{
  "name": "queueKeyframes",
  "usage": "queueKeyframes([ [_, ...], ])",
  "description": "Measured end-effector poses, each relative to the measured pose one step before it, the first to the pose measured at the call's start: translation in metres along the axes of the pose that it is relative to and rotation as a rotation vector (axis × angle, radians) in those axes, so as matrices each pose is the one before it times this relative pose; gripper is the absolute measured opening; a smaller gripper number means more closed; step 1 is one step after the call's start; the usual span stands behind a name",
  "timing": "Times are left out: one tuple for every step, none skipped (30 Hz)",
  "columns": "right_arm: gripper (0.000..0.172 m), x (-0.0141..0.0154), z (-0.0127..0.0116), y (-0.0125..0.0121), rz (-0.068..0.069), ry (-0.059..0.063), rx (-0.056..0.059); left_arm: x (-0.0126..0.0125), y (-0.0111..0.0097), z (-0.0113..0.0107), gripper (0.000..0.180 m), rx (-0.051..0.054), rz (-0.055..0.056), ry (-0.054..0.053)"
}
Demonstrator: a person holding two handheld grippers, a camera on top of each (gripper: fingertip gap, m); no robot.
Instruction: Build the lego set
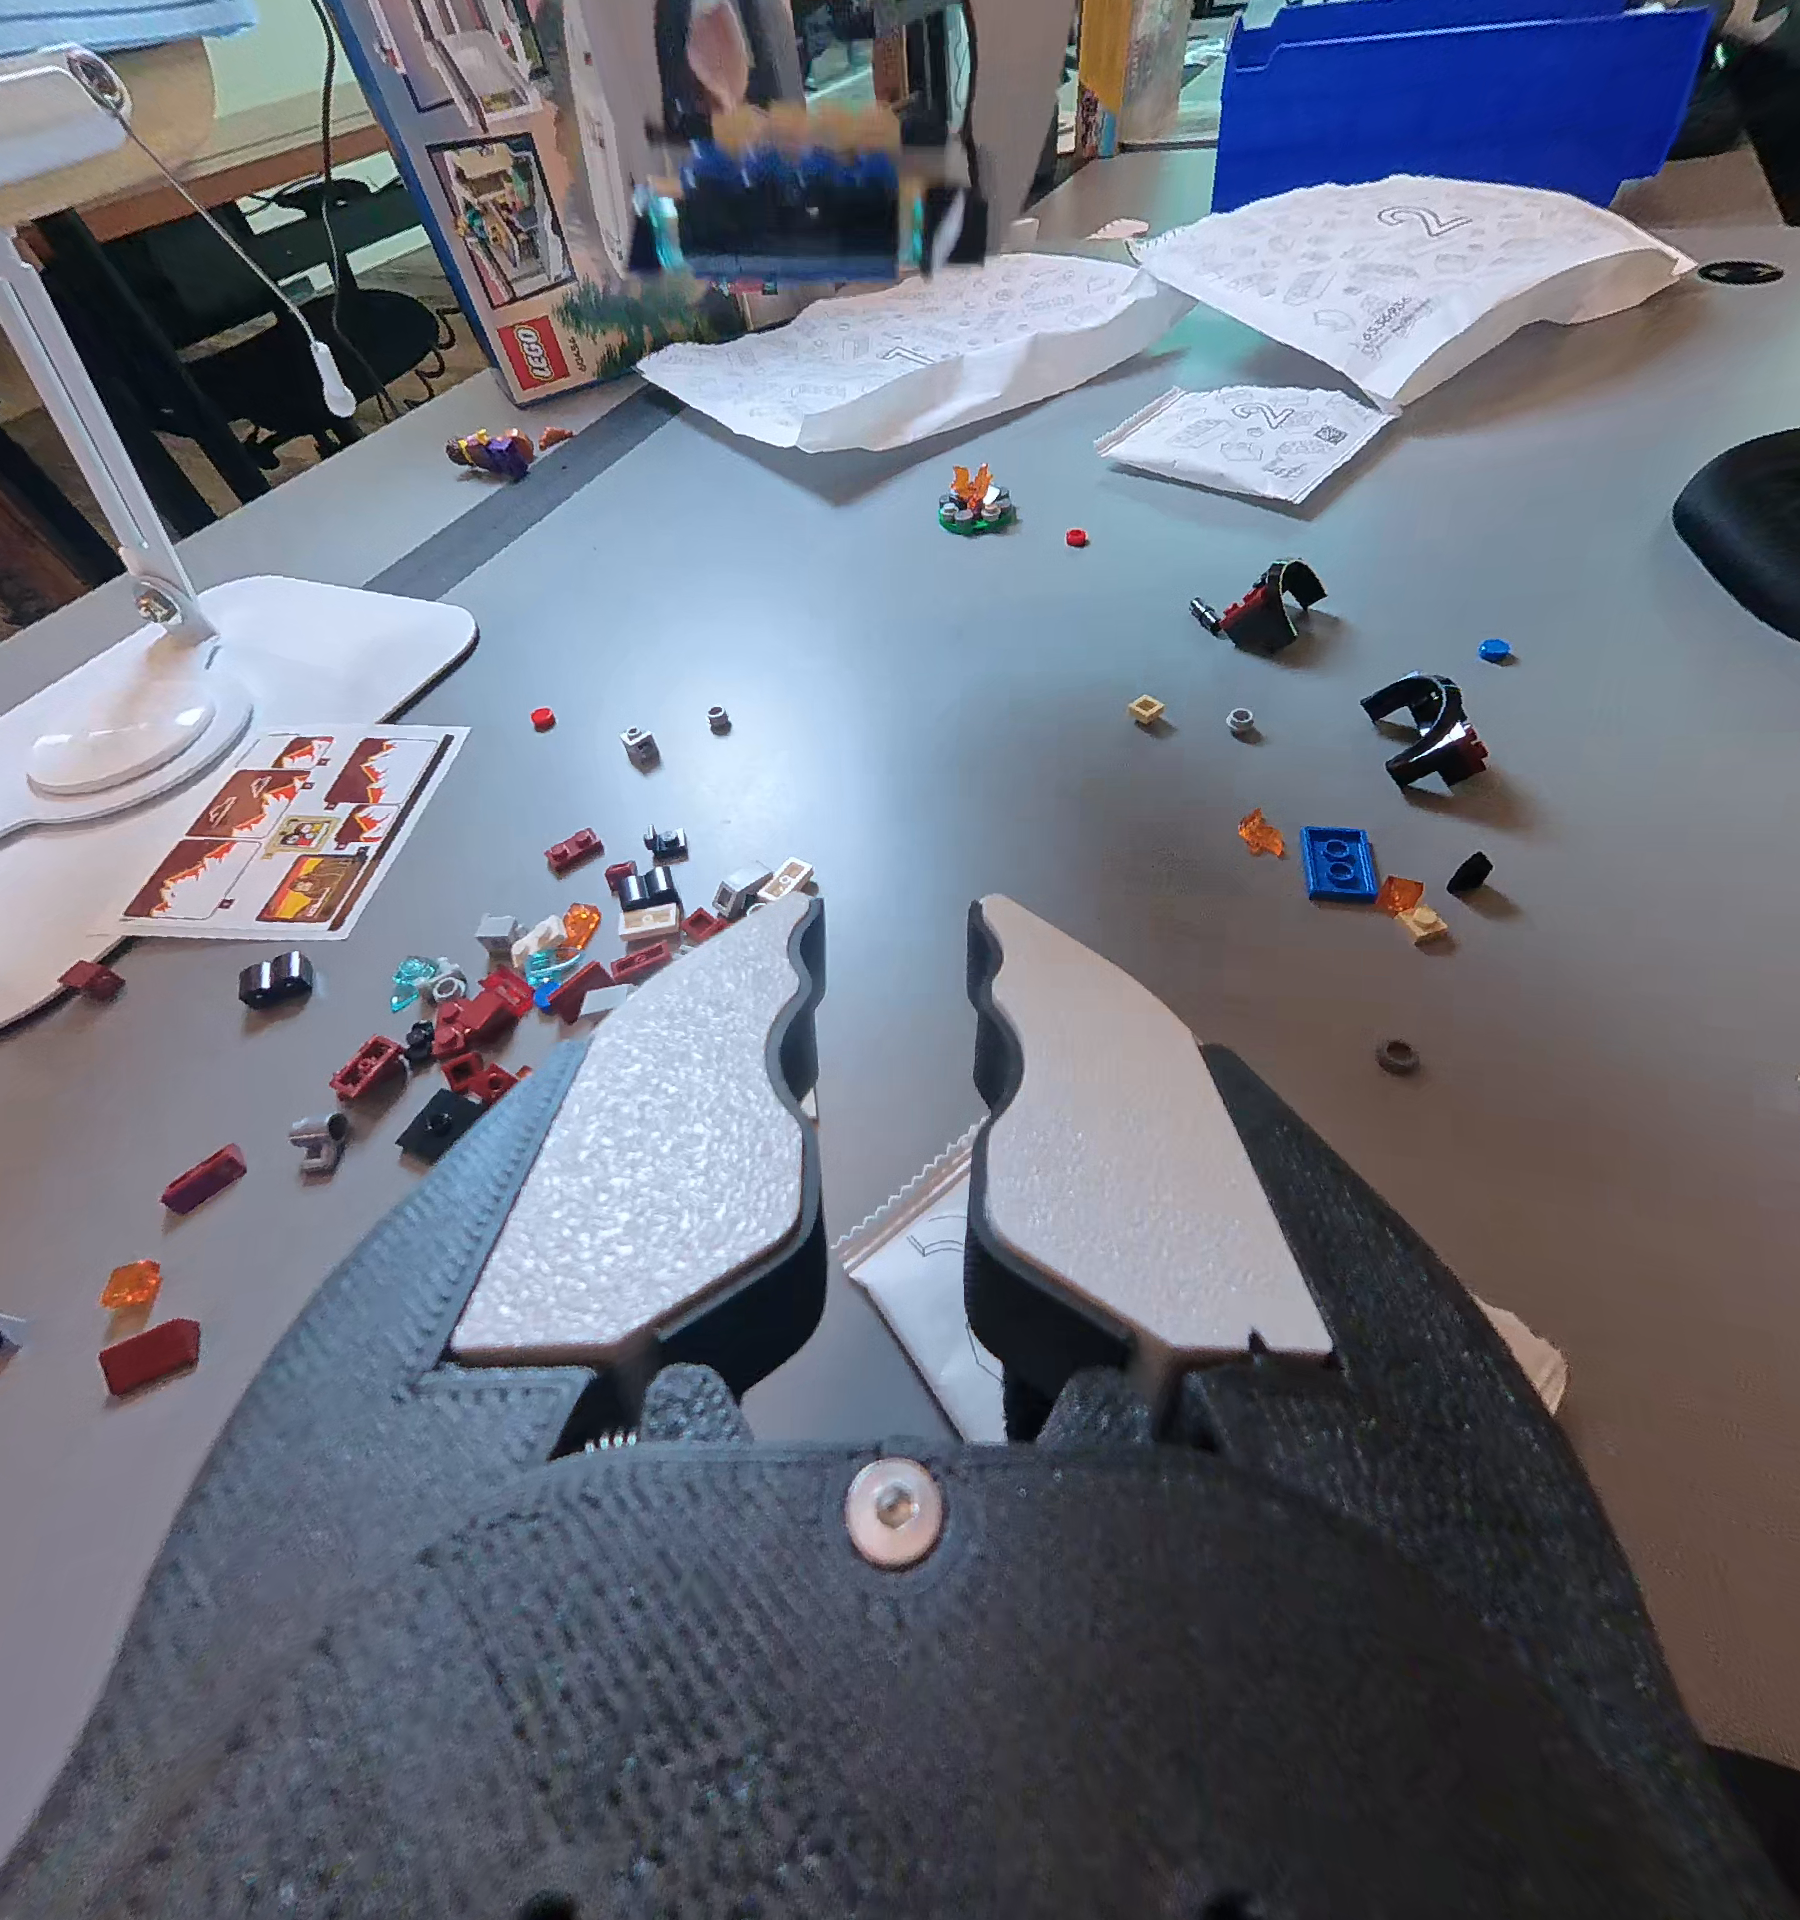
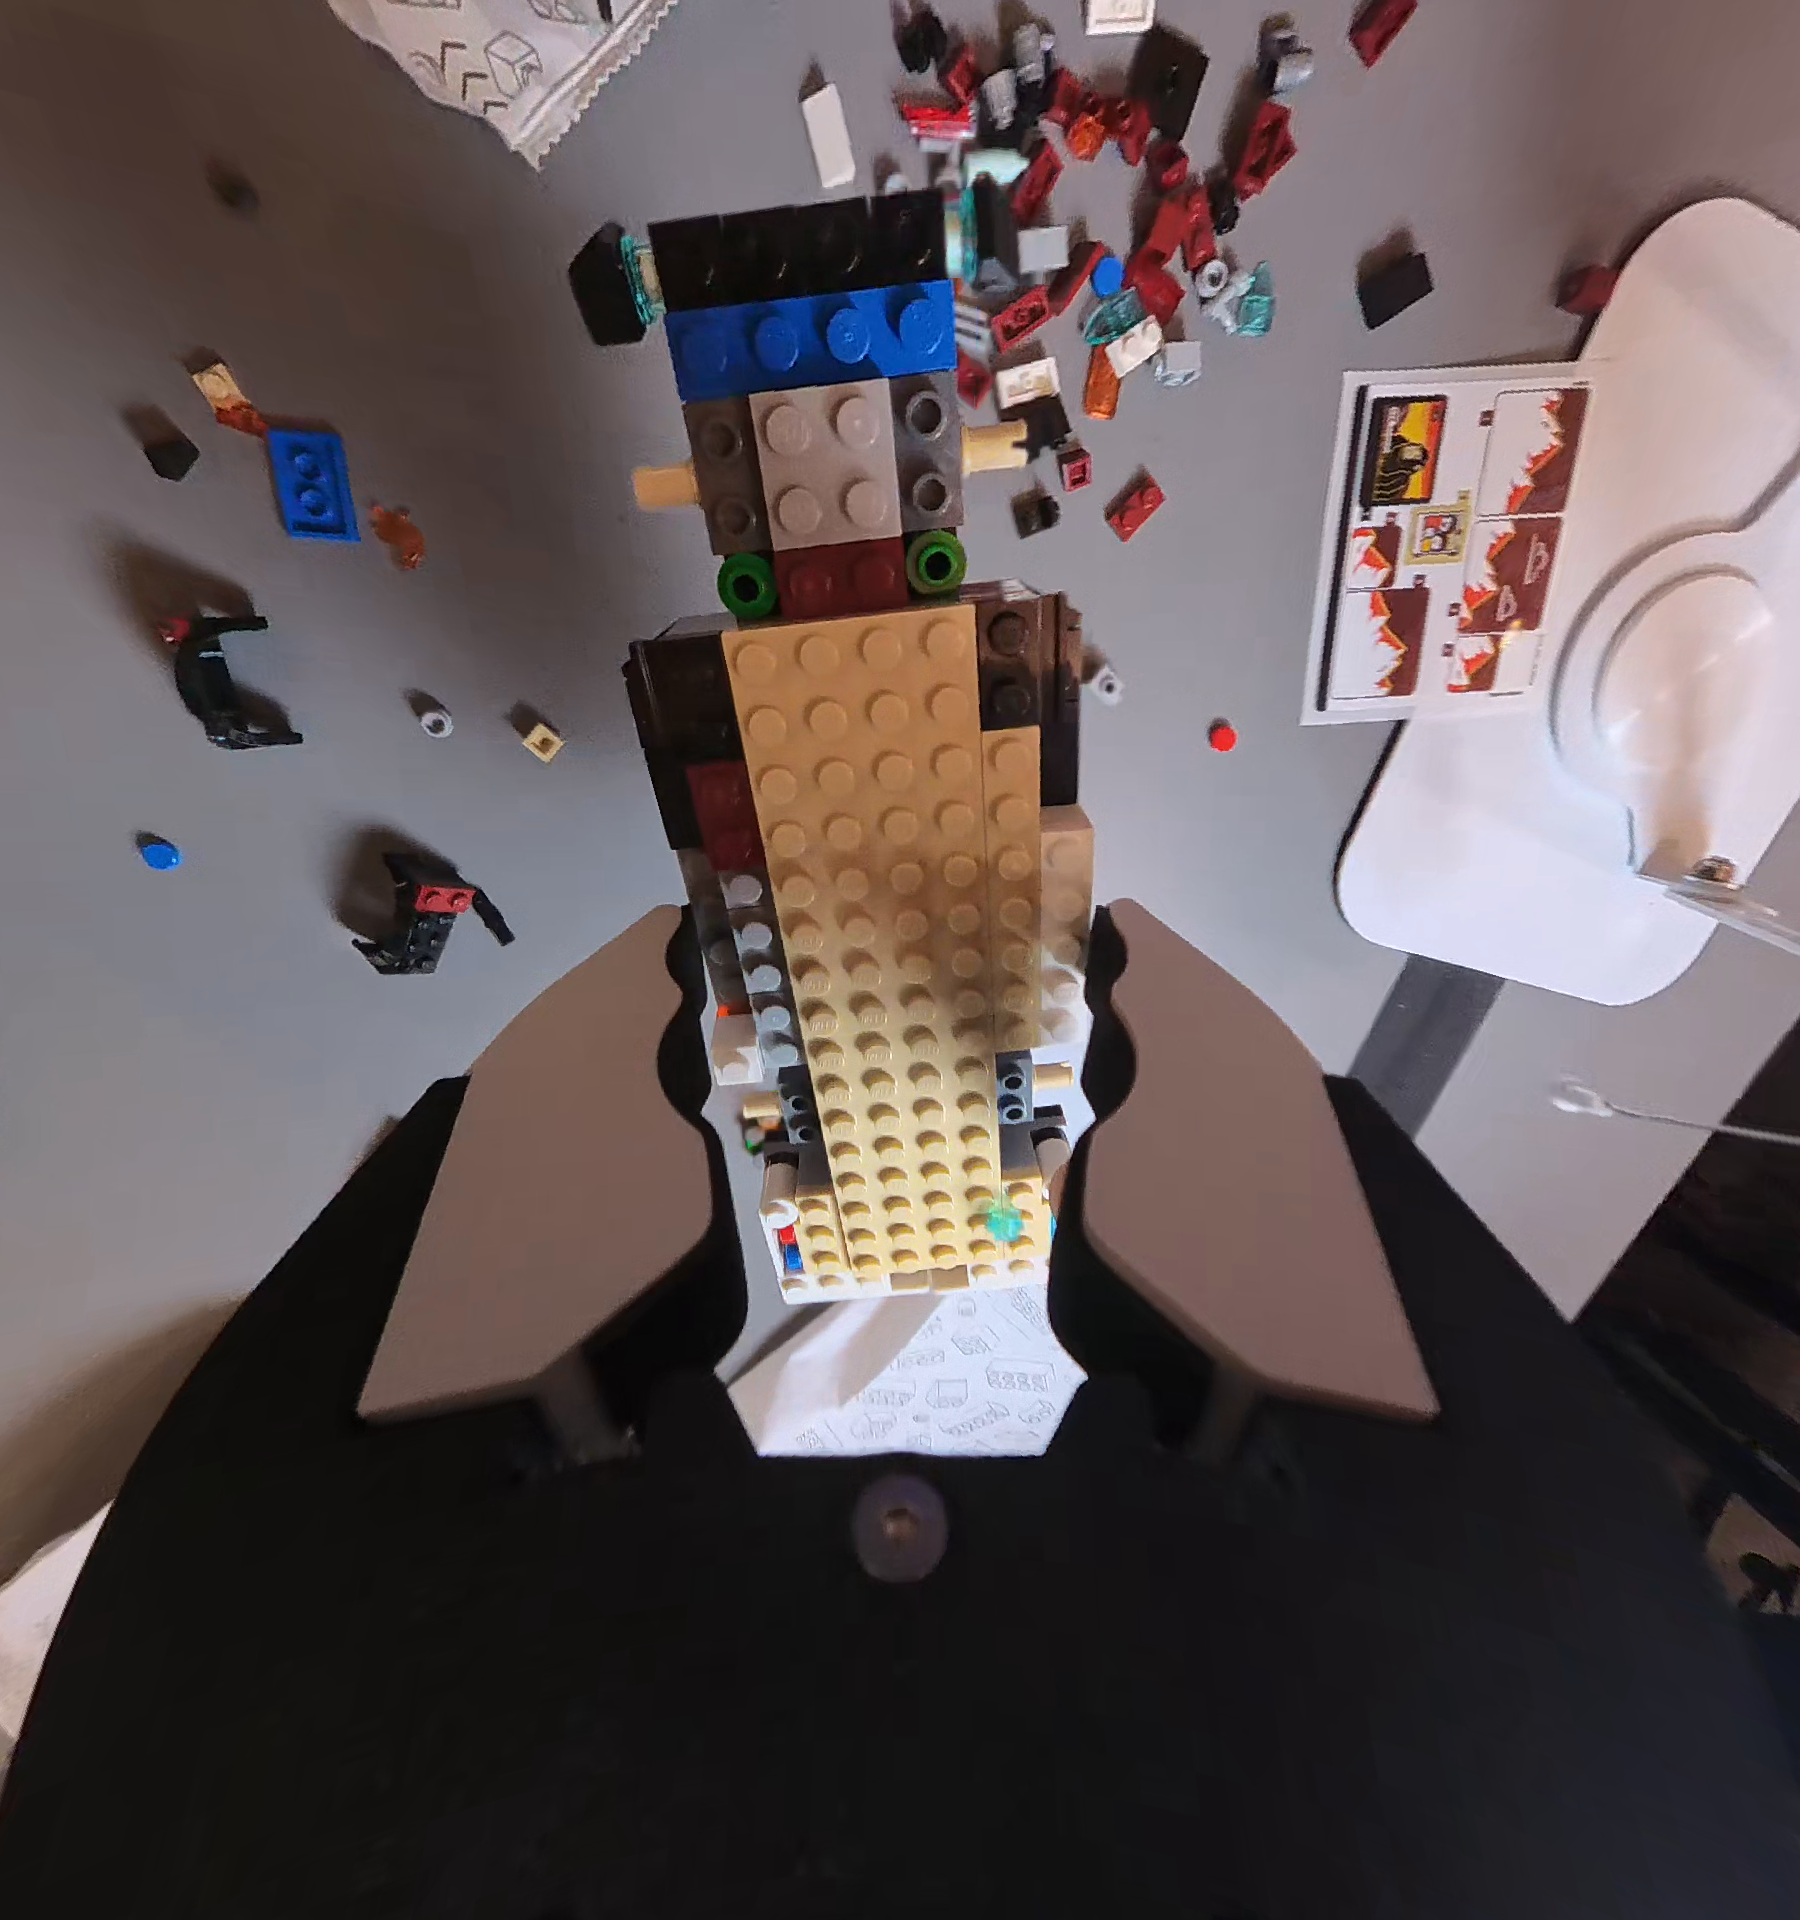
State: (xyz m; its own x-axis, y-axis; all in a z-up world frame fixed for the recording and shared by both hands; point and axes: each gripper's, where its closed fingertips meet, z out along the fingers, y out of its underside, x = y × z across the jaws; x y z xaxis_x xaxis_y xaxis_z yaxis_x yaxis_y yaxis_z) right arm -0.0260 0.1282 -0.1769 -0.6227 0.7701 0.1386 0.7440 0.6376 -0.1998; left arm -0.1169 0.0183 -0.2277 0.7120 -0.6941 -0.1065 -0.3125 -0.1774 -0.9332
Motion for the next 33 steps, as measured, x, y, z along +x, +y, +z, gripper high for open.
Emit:
queueKeyframes([
  [0.071, -0.00367, 0.00899, -0.00002, -0.0046, -0.0141, -0.004, 0.0, -0.0005, -0.00019, 0.026, 0.0012, 0.0006, -0.0004],
  [0.071, -0.00323, 0.00995, -0.00012, -0.0063, -0.0112, -0.0037, 0.00011, -0.00028, -0.00015, 0.026, 0.0009, 0.0007, -0.0007],
  [0.071, -0.00316, 0.01064, -0.00052, -0.0061, -0.0095, -0.0033, 0.00007, -0.0003, -0.00008, 0.026, 0.0009, 0.001, -0.0004],
  [0.071, -0.0036, 0.01079, -0.00042, -0.0048, -0.0129, -0.0042, 0.00012, -0.00014, -0.00004, 0.026, 0.0002, 0.0009, -0.0007],
  [0.071, -0.00387, 0.0107, -0.00054, -0.0052, -0.0147, -0.0042, 0.0002, -0.00001, 0.00004, 0.026, -0.0003, 0.0006, 0.0003],
  [0.071, -0.00315, 0.00987, -0.00052, -0.007, -0.011, -0.0048, 0.00039, -0.00009, 0.00007, 0.026, 0.0003, 0.0007, 0.0007],
  [0.071, -0.00265, 0.00862, -0.00052, -0.0084, -0.0069, -0.0052, 0.0003, 0.00003, 0.00021, 0.026, -0.0002, 0.0001, 0.0006],
  [0.071, -0.00246, 0.00722, -0.00069, -0.0067, -0.0076, -0.0037, 0.00033, 0.00027, 0.00022, 0.026, -0.0015, 0.0001, 0.0013],
  [0.071, -0.00247, 0.0059, -0.00097, -0.0035, -0.0088, -0.0011, 0.00016, 0.00024, 0.00013, 0.026, -0.0009, 0.0006, 0.0003],
  [0.071, -0.00227, 0.0051, -0.00088, -0.0031, -0.008, -0.0007, 0.00013, 0.00018, 0.00016, 0.026, -0.0004, 0.0001, -0.0002],
  [0.071, -0.00188, 0.00451, -0.00023, -0.0052, -0.006, -0.0045, 0.00019, 0.00025, 0.0002, 0.026, -0.001, -0.0007, 0.0015],
  [0.071, -0.00147, 0.00375, 0.00008, -0.0073, -0.0018, -0.0062, 0.00019, 0.00034, 0.00023, 0.025, -0.001, -0.0009, 0.0012],
  [0.071, -0.00118, 0.00299, 0.00003, -0.0056, -0.0007, -0.0055, 0.00006, 0.0004, 0.00014, 0.025, -0.0013, -0.0001, 0.0002],
  [0.071, -0.00134, 0.00235, -0.00003, -0.0038, -0.0017, -0.0044, 0.00015, 0.00014, 0.00021, 0.025, -0.0012, 0.0006, 0.0003],
  [0.071, -0.00119, 0.00206, -0.00005, -0.0041, -0.0004, -0.0021, 0.00023, 0.00009, 0.00013, 0.025, -0.0005, 0.0002, 0.0007],
  [0.071, -0.00096, 0.00173, -0.00006, -0.0027, 0.0004, -0.0009, 0.00025, -0.00005, 0.00006, 0.025, 0.0, 0.0007, 0.0007],
  [0.071, -0.00057, 0.00169, 0.00029, -0.0014, 0.0014, -0.0029, 0.00031, 0.00022, 0.00013, 0.025, -0.0009, 0.001, 0.0005],
  [0.071, -0.00024, 0.00162, 0.00093, -0.0025, 0.004, -0.0062, 0.00022, 0.00019, 0.00007, 0.025, -0.0013, 0.0005, 0.0008],
  [0.071, -0.00034, 0.00154, 0.00103, -0.0029, 0.0025, -0.0055, 0.00027, 0.00019, 0.00026, 0.025, -0.0009, 0.0001, 0.0009],
  [0.071, -0.00064, 0.00157, 0.00077, -0.0002, 0.0, -0.0021, 0.00017, -0.00002, 0.0001, 0.025, -0.0003, 0.0004, 0.0004],
  [0.071, -0.0003, 0.00108, 0.00016, 0.0022, 0.0014, 0.0019, 0.00027, 0.00005, 0.00003, 0.025, 0.0001, 0.0008, 0.0003],
  [0.071, 0.00028, 0.00015, -0.0002, 0.0033, 0.0044, 0.0041, 0.00027, 0.00011, 0.00022, 0.025, -0.001, 0.0006, 0.0012],
  [0.071, 0.00036, -0.00004, -0.00019, 0.0023, 0.0066, 0.0029, 0.00033, 0.00022, 0.00014, 0.025, -0.0007, 0.0, 0.0012],
  [0.071, 0.00016, -0.00014, -0.00009, 0.0013, 0.0062, 0.0015, 0.00026, 0.0002, 0.00026, 0.025, -0.001, 0.0001, 0.0008],
  [0.072, 0.00025, -0.00037, -0.00013, 0.0046, 0.0074, 0.0027, 0.00032, 0.00026, 0.00021, 0.025, -0.0015, 0.0009, 0.0006],
  [0.072, 0.00018, -0.00128, -0.00065, 0.0088, 0.0079, 0.007, 0.00018, -0.00012, 0.00004, 0.025, 0.0007, 0.0016, 0.0001],
  [0.072, 0.00007, -0.0033, -0.00141, 0.0133, 0.0066, 0.0143, 0.00015, -0.0002, 0.00001, 0.025, 0.0007, 0.0004, 0.0004],
  [0.074, 0.00069, -0.00556, -0.00228, 0.0171, 0.0109, 0.0235, 0.00014, -0.00013, -0.00007, 0.025, 0.0004, -0.0001, 0.0006],
  [0.074, 0.00145, -0.00757, -0.00293, 0.0211, 0.0163, 0.0338, 0.00002, -0.00018, -0.00001, 0.025, 0.0004, 0.0018, -0.0009],
  [0.075, 0.00151, -0.00862, -0.00302, 0.0261, 0.0174, 0.0384, -0.00003, -0.00017, -0.00014, 0.025, 0.0006, 0.0034, -0.0016],
  [0.075, 0.00216, -0.00912, -0.00277, 0.0288, 0.0243, 0.0415, 0.00014, -0.00014, -0.00008, 0.025, 0.0004, 0.0012, 0.0002],
  [0.074, 0.00244, -0.00946, -0.0031, 0.0311, 0.0297, 0.0507, 0.00028, -0.0002, 0.00007, 0.025, 0.0006, -0.0007, 0.0013],
  [0.072, 0.00161, -0.00977, -0.0037, 0.0383, 0.0262, 0.0599, 0.00051, -0.00025, -0.00004, 0.025, 0.0011, 0.0004, 0.0015],
])
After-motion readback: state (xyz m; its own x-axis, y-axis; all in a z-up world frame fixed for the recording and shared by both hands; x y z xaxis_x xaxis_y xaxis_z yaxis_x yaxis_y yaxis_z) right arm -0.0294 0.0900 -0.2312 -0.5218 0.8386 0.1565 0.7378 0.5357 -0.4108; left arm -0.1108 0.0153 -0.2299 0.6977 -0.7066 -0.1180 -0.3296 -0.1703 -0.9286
